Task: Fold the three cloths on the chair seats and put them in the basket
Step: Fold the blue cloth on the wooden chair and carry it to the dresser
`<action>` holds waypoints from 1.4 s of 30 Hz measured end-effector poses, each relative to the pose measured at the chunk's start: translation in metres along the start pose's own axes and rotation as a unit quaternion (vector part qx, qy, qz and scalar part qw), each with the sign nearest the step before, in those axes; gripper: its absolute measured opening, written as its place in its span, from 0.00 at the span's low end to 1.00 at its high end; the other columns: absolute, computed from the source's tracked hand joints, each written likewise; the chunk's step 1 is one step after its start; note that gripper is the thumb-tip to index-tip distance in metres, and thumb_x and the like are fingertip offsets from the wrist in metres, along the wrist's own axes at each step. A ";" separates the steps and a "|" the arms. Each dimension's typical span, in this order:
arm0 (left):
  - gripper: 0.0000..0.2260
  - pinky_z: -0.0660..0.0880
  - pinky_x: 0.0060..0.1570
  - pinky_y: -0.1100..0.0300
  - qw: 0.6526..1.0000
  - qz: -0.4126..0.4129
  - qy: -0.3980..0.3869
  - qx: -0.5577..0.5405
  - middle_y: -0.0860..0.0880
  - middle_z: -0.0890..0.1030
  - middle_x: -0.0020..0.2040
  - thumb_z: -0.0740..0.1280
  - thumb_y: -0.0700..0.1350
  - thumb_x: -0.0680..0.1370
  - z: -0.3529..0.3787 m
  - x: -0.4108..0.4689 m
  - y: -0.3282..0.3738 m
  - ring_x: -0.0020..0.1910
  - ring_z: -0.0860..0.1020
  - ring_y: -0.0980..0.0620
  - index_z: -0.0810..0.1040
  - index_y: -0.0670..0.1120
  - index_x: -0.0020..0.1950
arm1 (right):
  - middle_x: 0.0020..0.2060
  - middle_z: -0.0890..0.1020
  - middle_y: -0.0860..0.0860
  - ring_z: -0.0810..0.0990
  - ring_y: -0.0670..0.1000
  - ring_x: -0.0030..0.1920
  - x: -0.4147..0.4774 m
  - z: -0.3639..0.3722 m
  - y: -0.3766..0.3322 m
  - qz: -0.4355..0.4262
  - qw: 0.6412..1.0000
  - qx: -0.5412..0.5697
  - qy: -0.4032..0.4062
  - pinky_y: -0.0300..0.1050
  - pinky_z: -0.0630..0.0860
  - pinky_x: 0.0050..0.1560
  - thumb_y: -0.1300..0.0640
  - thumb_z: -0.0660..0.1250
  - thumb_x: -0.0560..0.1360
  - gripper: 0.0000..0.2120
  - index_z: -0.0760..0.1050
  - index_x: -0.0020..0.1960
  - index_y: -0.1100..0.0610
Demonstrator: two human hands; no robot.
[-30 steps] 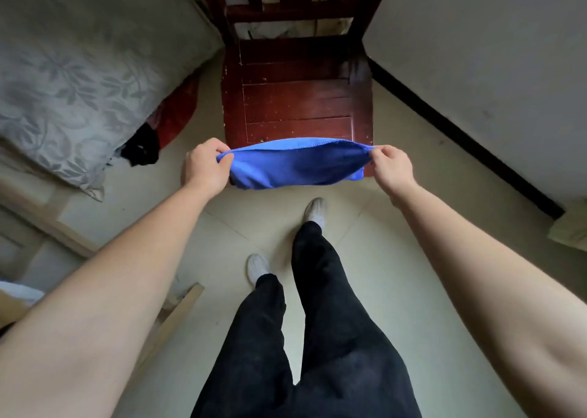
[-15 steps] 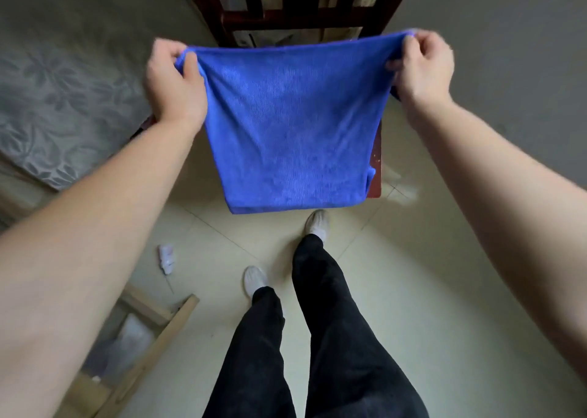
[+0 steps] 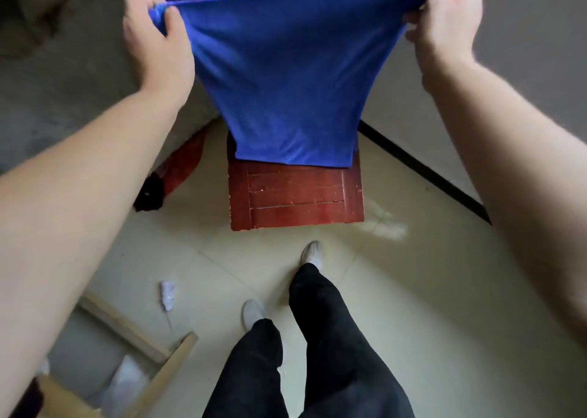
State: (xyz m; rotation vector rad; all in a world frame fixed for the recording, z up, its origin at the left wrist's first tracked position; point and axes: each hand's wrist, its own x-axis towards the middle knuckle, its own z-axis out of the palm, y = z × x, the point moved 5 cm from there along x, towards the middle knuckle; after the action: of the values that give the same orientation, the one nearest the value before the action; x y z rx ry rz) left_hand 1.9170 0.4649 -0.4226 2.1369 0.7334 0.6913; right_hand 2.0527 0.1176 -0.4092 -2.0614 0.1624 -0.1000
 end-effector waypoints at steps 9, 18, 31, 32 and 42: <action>0.05 0.65 0.38 0.60 0.998 0.045 0.038 -0.006 0.55 0.69 0.34 0.58 0.46 0.73 -0.120 -0.020 0.121 0.38 0.69 0.53 0.63 0.53 0.39 | 0.30 0.69 0.43 0.74 0.44 0.35 -0.071 -0.091 -0.111 0.000 0.994 0.046 0.101 0.44 0.72 0.46 0.51 0.55 0.77 0.15 0.62 0.32 0.50; 0.08 0.62 0.37 0.63 0.989 0.101 0.104 -0.040 0.55 0.71 0.34 0.58 0.49 0.73 -0.177 -0.018 0.180 0.36 0.68 0.56 0.60 0.55 0.36 | 0.32 0.77 0.47 0.82 0.60 0.42 -0.087 -0.142 -0.180 -0.114 0.981 0.083 0.130 0.60 0.79 0.47 0.47 0.55 0.70 0.09 0.68 0.33 0.47; 0.07 0.73 0.47 0.54 0.995 0.060 0.062 -0.044 0.58 0.70 0.34 0.59 0.45 0.72 -0.164 0.012 0.202 0.39 0.72 0.51 0.63 0.55 0.37 | 0.42 0.83 0.51 0.83 0.49 0.39 -0.051 -0.138 -0.193 -0.045 0.987 0.152 0.022 0.56 0.82 0.53 0.54 0.57 0.72 0.09 0.76 0.41 0.51; 0.07 0.72 0.47 0.55 0.995 0.064 0.067 -0.048 0.58 0.70 0.34 0.59 0.45 0.73 -0.167 0.012 0.207 0.39 0.71 0.53 0.63 0.55 0.37 | 0.42 0.83 0.51 0.83 0.48 0.38 -0.053 -0.142 -0.197 -0.047 0.986 0.160 0.029 0.56 0.82 0.53 0.54 0.57 0.72 0.09 0.76 0.41 0.51; 0.07 0.70 0.41 0.53 0.975 0.156 0.125 -0.097 0.49 0.74 0.40 0.58 0.47 0.72 -0.232 -0.044 0.242 0.39 0.74 0.46 0.61 0.57 0.38 | 0.31 0.77 0.45 0.78 0.51 0.39 -0.128 -0.199 -0.219 -0.075 0.972 0.146 0.165 0.55 0.79 0.50 0.52 0.55 0.74 0.10 0.70 0.35 0.49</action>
State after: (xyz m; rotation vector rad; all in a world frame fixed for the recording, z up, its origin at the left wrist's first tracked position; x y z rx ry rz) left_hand 1.7978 0.4135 -0.1109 2.0242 0.4385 1.1664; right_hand 1.9143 0.0684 -0.1224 -1.7476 0.1842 -0.5317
